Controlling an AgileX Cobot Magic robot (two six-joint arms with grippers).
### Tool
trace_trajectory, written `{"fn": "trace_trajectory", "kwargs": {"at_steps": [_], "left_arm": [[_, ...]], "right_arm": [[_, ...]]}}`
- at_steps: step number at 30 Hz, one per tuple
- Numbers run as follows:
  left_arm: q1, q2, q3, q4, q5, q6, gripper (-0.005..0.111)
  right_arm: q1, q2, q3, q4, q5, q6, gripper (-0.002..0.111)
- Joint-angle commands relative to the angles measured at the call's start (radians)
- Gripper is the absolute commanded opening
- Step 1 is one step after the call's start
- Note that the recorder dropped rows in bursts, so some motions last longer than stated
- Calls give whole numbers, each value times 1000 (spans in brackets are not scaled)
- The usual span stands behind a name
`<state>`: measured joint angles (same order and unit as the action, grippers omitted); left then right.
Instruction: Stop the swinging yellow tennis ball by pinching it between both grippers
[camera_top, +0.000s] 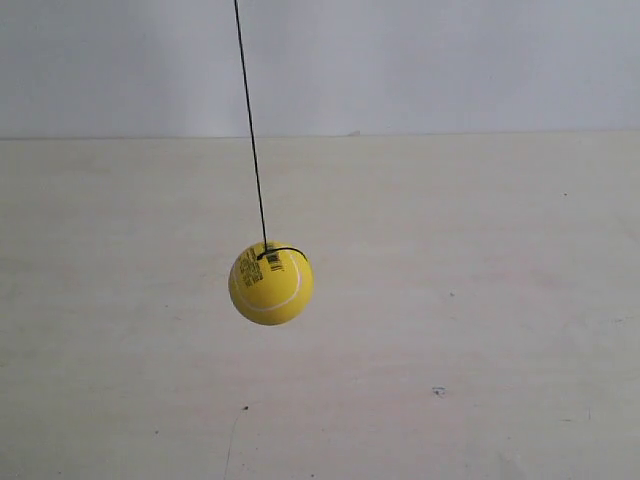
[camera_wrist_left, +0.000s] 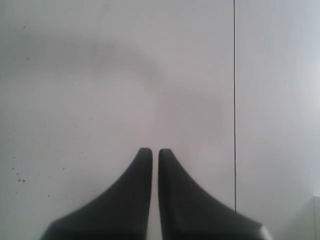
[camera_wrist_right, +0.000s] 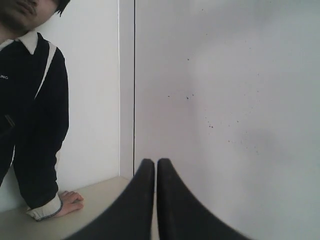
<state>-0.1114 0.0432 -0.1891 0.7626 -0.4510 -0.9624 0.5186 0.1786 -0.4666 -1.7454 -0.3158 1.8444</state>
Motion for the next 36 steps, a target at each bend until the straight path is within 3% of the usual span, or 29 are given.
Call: {"fn": "trace_trajectory", "kwargs": {"at_steps": [1, 21, 25, 30, 36], "left_arm": [[1, -7, 7, -3, 7, -9, 5], [1, -43, 9, -20, 7, -9, 5], [1, -43, 9, -142, -15, -9, 5], [1, -43, 9, -492, -13, -9, 5], [1, -43, 9, -564, 45, -9, 5]], "right_arm": [[2, -7, 4, 1, -2, 5, 0], [2, -7, 4, 1, -2, 5, 0], [2, -7, 4, 1, -4, 5, 0], [2, -7, 4, 1, -2, 5, 0], [2, -7, 4, 1, -2, 5, 0]]}}
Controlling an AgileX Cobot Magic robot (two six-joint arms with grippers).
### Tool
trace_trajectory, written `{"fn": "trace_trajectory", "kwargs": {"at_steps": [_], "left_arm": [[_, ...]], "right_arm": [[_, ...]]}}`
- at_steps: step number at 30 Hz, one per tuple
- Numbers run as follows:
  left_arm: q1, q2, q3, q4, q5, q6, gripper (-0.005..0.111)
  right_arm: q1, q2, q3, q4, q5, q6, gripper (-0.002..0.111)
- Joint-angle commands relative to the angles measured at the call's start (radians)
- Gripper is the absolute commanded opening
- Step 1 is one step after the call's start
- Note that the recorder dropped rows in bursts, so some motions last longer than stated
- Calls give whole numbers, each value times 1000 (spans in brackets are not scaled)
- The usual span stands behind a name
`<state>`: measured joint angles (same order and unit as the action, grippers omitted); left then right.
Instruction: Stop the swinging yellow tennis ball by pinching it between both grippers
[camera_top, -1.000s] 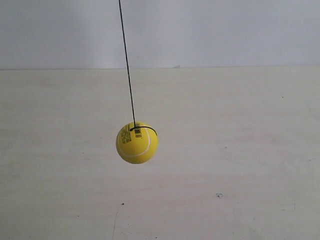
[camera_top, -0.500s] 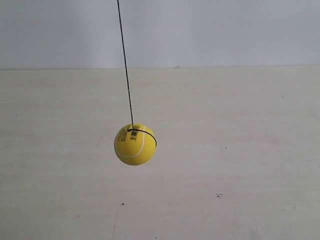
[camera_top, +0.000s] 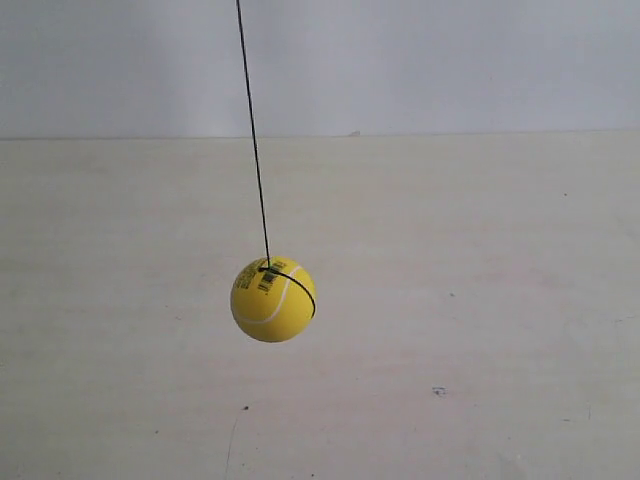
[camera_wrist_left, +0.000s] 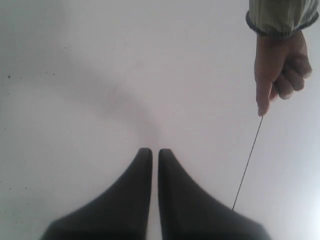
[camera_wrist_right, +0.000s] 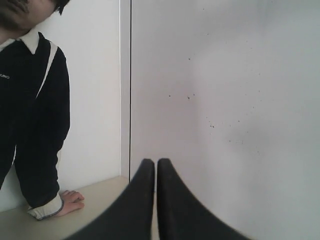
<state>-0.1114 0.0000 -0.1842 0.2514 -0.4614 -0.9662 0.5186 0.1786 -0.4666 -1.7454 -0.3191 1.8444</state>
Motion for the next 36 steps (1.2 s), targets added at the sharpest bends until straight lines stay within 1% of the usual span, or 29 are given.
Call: {"fn": "trace_trajectory", "kwargs": {"at_steps": [1, 6, 13, 16, 17, 20, 24, 36], "left_arm": [[1, 0, 6, -53, 73, -5, 5], [1, 0, 60, -53, 90, -5, 5], [1, 0, 171, -85, 243, -2, 5], [1, 0, 184, -110, 349, -3, 5], [1, 0, 184, -110, 441, -3, 5], [2, 0, 184, -110, 629, -3, 5], [10, 0, 184, -110, 769, 1, 5], [10, 0, 184, -101, 765, 5, 5]], "right_arm": [[2, -7, 4, 1, 1, 5, 0], [2, -7, 4, 1, 1, 5, 0], [2, -7, 4, 1, 1, 5, 0], [2, -7, 4, 1, 1, 5, 0], [2, -7, 4, 1, 1, 5, 0], [2, -7, 4, 1, 1, 5, 0], [2, -7, 4, 1, 1, 5, 0], [2, -7, 4, 1, 1, 8, 0]]}}
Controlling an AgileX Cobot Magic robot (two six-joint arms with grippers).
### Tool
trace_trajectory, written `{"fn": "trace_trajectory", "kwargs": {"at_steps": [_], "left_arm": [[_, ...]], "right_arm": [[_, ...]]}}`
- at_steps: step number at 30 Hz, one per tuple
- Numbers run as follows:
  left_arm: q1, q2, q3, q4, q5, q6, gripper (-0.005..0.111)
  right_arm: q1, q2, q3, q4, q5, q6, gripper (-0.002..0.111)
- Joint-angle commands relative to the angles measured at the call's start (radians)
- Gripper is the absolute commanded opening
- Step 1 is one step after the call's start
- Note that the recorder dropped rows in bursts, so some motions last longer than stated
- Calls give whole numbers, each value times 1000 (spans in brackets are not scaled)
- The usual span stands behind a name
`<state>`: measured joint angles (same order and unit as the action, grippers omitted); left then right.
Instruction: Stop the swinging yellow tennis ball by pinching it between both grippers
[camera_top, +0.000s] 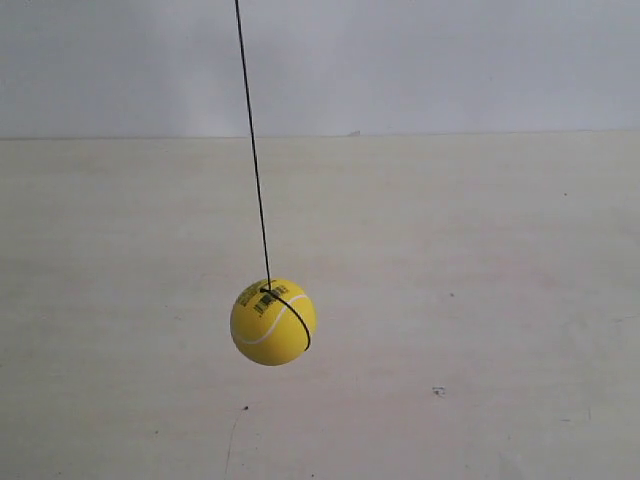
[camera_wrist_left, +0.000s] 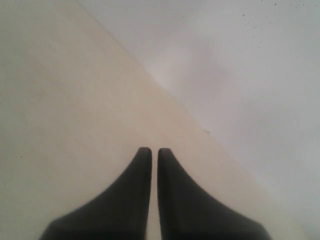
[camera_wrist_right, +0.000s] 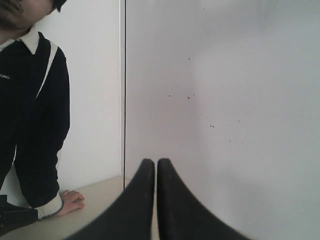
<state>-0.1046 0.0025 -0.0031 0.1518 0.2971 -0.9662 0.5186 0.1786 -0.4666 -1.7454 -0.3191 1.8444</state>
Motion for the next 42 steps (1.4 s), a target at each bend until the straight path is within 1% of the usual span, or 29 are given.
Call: {"fn": "trace_trajectory", "kwargs": {"at_steps": [1, 3, 9, 11, 14, 20, 22, 25, 42], "left_arm": [[3, -2, 3, 6, 6, 5, 5], [3, -2, 3, 28, 6, 5, 5], [2, -2, 3, 28, 12, 5, 5], [2, -2, 3, 28, 10, 48, 5], [2, -2, 3, 28, 10, 207, 5], [2, -2, 3, 28, 10, 639, 5], [2, -2, 3, 28, 10, 716, 5], [2, -2, 3, 28, 10, 739, 5], [2, -2, 3, 28, 10, 739, 5]], "right_arm": [[2, -7, 4, 1, 1, 8, 0], [2, -7, 4, 1, 1, 8, 0], [2, -7, 4, 1, 1, 8, 0], [2, -7, 4, 1, 1, 11, 0], [2, -7, 4, 1, 1, 11, 0], [2, -7, 4, 1, 1, 11, 0], [2, -7, 4, 1, 1, 11, 0], [2, -7, 4, 1, 1, 13, 0], [2, -7, 4, 1, 1, 15, 0]]}}
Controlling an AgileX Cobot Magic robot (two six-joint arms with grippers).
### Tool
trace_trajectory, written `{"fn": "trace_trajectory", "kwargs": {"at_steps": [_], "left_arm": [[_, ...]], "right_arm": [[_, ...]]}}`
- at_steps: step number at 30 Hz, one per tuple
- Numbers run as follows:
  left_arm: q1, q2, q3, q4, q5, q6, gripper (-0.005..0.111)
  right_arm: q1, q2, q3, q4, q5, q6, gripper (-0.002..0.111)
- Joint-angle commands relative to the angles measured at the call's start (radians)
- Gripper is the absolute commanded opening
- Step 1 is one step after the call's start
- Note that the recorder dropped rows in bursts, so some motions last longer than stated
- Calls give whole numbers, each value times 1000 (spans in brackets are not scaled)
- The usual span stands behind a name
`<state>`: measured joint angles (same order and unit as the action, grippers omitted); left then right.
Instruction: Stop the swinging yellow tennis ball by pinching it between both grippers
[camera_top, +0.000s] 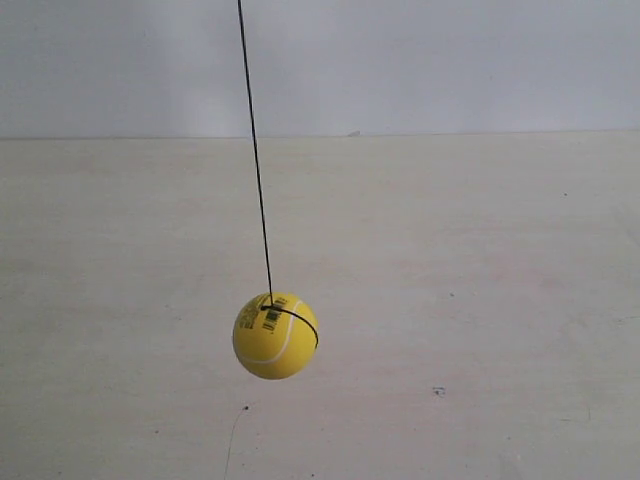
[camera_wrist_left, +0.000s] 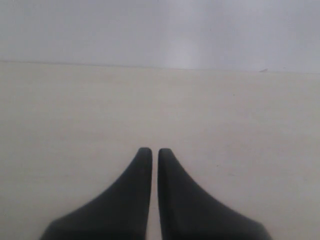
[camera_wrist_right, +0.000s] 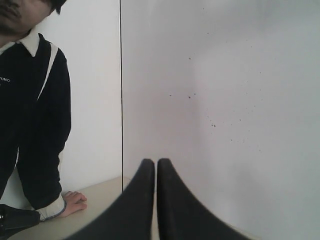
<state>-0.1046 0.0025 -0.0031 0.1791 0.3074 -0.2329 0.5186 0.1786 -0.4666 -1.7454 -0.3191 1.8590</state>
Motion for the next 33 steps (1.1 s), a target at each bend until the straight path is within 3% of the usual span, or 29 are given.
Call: {"fn": "trace_trajectory", "kwargs": {"at_steps": [1, 23, 26, 33], "left_arm": [[2, -2, 3, 1, 0, 5, 5], [2, -2, 3, 1, 0, 5, 5], [2, -2, 3, 1, 0, 5, 5], [2, -2, 3, 1, 0, 5, 5]], "right_arm": [[2, -7, 4, 1, 1, 1, 0], [2, -7, 4, 1, 1, 1, 0], [2, -7, 7, 1, 16, -85, 0], [2, -7, 146, 1, 65, -100, 0]]}}
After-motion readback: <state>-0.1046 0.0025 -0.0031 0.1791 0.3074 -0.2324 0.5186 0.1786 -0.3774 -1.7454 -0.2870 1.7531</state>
